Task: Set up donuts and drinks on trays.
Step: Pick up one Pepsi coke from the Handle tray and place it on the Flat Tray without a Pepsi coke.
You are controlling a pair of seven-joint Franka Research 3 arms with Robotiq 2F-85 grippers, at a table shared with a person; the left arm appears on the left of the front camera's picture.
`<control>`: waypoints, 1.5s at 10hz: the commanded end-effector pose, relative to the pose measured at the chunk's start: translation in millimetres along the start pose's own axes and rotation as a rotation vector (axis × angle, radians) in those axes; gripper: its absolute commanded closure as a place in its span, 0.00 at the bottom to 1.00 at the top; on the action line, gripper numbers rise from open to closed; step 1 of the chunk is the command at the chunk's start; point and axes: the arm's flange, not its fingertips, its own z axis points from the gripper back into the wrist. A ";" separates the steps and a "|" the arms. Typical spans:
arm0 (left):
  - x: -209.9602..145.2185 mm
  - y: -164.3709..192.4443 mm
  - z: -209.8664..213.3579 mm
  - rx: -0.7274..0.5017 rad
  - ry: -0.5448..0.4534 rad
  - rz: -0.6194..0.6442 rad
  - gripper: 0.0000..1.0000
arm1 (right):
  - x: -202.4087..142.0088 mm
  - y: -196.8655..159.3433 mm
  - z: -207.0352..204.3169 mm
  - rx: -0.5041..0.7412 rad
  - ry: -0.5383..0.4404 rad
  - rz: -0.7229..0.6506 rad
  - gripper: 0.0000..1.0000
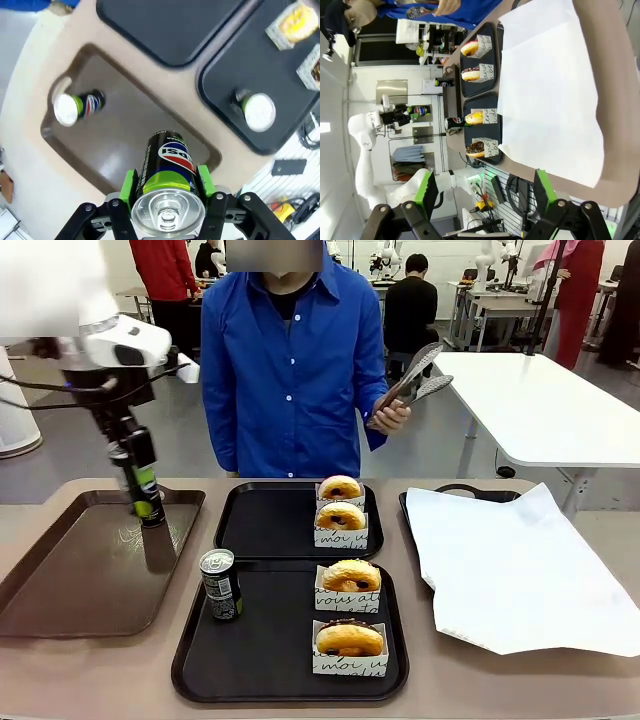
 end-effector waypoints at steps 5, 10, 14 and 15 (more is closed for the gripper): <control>145.1 15.7 -79.4 -0.041 -0.030 -0.007 0.42 | -0.9 -0.7 0.8 0.007 0.002 0.002 0.00; 172.6 1.4 -154.8 -0.061 -0.017 -0.006 0.42 | -0.9 -0.7 0.8 0.007 0.002 0.002 0.00; 173.6 0.4 -161.4 -0.067 -0.043 -0.037 0.00 | -0.9 -0.7 0.8 0.007 0.002 0.002 0.00; 169.0 -2.9 -153.7 -0.058 -0.051 -0.036 0.00 | -0.9 -0.7 0.8 0.007 0.002 0.002 0.00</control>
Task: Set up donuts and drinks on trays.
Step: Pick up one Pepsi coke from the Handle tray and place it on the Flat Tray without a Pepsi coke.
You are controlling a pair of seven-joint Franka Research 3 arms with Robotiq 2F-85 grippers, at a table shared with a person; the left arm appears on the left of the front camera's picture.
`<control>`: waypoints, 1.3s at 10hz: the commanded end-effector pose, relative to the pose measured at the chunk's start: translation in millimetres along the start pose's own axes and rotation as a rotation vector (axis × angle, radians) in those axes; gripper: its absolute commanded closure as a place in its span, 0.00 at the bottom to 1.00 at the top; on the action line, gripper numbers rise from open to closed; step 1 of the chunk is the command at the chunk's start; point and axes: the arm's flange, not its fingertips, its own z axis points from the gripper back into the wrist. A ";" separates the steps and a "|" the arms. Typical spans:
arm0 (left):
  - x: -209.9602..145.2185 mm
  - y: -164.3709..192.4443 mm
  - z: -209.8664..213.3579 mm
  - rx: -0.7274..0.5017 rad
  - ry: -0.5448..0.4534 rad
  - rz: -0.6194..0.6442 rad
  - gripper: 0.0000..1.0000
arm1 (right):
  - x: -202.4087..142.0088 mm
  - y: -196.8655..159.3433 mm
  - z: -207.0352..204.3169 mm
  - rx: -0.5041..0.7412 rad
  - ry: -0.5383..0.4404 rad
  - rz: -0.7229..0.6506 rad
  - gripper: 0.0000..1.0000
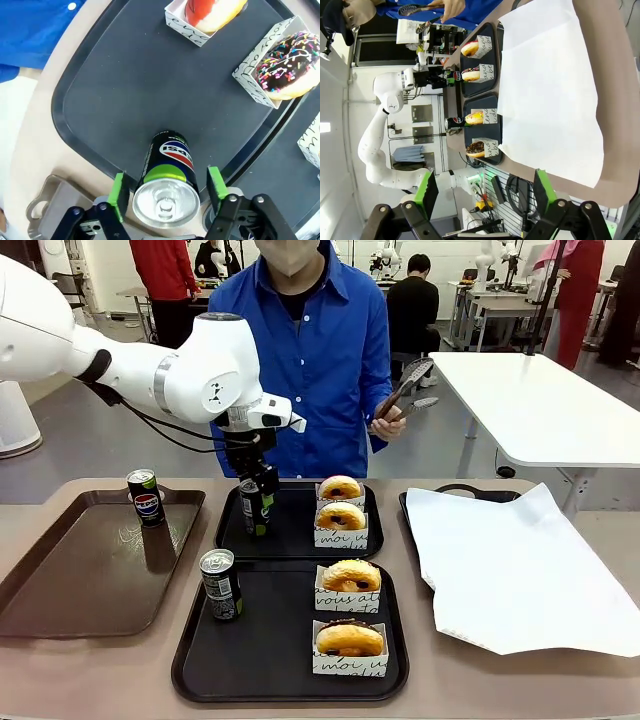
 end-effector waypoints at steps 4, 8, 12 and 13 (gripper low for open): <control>-25.5 -22.3 48.5 0.064 0.006 0.083 0.00 | -0.9 -0.9 0.8 0.007 0.002 0.001 0.00; -64.5 -48.3 59.0 0.118 0.038 0.302 0.00 | -0.9 -0.9 0.8 0.007 0.002 0.001 0.00; -53.6 -37.8 57.1 0.088 0.023 0.275 0.00 | -0.9 -0.9 0.8 0.007 0.002 0.001 0.00; -53.6 -37.8 57.1 0.088 0.023 0.275 0.00 | -0.9 -0.9 0.8 0.007 0.002 0.001 0.00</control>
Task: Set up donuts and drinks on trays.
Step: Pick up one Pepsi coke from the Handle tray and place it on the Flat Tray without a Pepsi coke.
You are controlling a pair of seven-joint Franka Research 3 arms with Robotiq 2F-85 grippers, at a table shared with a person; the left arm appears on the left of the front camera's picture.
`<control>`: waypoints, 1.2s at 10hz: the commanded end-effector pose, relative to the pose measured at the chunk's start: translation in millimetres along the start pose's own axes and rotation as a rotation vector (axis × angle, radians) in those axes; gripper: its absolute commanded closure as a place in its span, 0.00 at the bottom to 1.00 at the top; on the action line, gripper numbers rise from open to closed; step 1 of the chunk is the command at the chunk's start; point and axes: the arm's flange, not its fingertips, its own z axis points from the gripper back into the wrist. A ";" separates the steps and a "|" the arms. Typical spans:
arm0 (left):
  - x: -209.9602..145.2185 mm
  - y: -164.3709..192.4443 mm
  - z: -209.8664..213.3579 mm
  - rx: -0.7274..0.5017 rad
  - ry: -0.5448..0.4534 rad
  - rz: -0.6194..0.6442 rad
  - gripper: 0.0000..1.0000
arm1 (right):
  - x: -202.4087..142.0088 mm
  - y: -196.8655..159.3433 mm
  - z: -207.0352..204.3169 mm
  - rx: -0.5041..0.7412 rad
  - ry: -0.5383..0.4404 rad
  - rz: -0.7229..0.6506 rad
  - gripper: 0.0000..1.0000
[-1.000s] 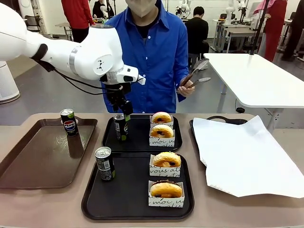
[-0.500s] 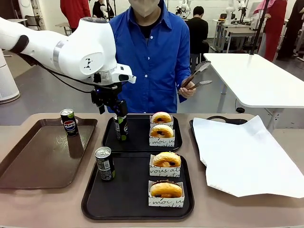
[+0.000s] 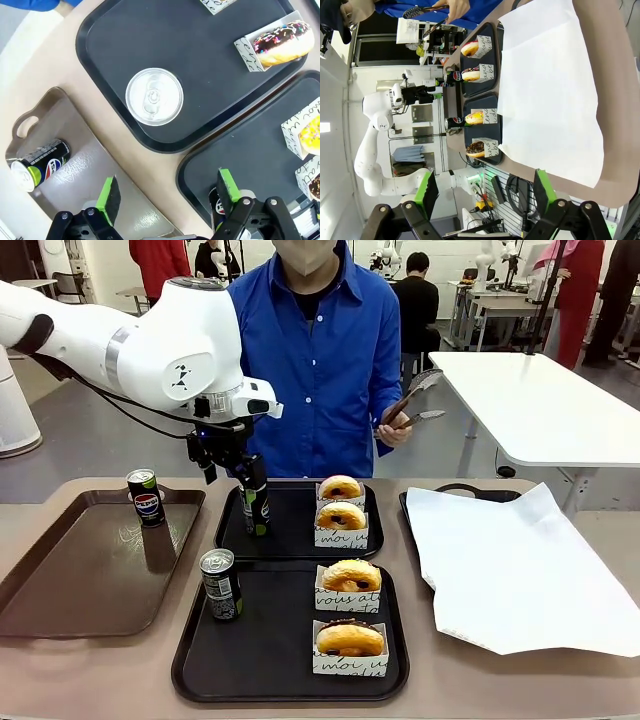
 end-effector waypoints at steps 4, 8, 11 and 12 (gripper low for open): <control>-9.9 13.2 19.9 -0.035 -0.032 0.026 0.00 | -0.9 -0.8 0.9 0.007 0.002 0.001 0.00; -121.7 89.4 98.1 -0.143 -0.140 0.194 0.00 | -0.9 -0.8 0.9 0.007 0.002 0.001 0.00; -189.8 144.2 109.3 -0.207 -0.129 0.257 0.00 | -0.9 -0.8 0.9 0.007 0.002 0.001 0.00; -209.5 157.2 100.6 -0.221 -0.133 0.291 0.00 | -0.9 -0.8 0.9 0.007 0.002 0.001 0.00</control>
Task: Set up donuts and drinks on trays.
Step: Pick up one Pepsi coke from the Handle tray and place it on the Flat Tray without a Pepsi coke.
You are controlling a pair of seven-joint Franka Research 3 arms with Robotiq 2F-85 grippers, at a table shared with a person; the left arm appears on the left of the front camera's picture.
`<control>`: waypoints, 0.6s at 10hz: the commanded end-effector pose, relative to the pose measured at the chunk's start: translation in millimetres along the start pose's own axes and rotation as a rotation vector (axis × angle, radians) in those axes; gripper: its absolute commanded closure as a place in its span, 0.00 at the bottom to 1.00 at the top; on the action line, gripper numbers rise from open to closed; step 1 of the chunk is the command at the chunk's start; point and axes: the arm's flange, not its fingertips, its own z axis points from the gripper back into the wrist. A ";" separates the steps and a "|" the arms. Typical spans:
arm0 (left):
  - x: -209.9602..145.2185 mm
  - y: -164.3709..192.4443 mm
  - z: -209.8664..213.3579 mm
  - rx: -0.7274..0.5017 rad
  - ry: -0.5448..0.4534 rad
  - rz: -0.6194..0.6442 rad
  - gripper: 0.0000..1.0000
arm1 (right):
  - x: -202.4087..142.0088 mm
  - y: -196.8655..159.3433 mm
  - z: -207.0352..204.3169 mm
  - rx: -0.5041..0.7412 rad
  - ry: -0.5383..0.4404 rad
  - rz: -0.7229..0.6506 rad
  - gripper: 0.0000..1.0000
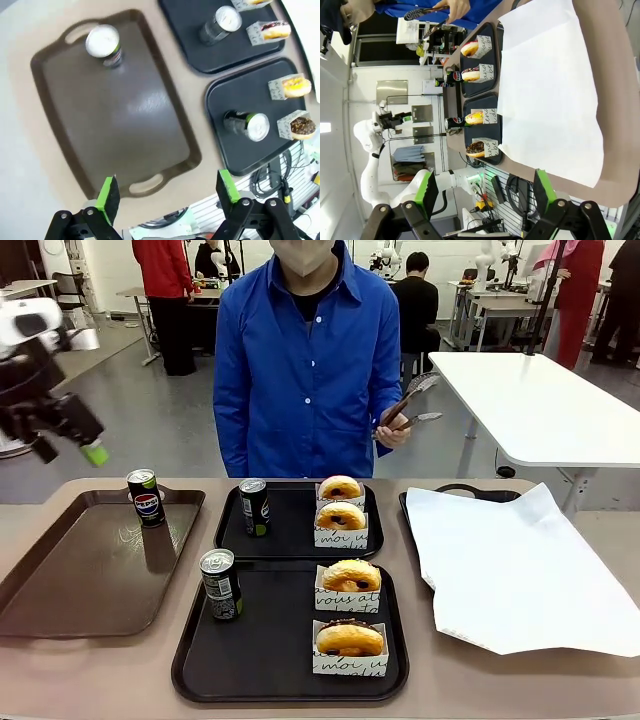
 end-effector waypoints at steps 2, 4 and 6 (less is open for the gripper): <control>-24.5 23.8 -14.4 -0.059 -0.038 0.001 0.00 | -0.8 -0.5 0.8 0.007 0.002 0.002 0.00; -22.6 27.9 -10.4 -0.025 0.002 0.031 0.00 | -0.8 -0.5 0.8 0.007 0.002 0.002 0.00; -22.6 27.9 -10.4 -0.025 0.002 0.031 0.00 | -0.8 -0.5 0.8 0.007 0.002 0.002 0.00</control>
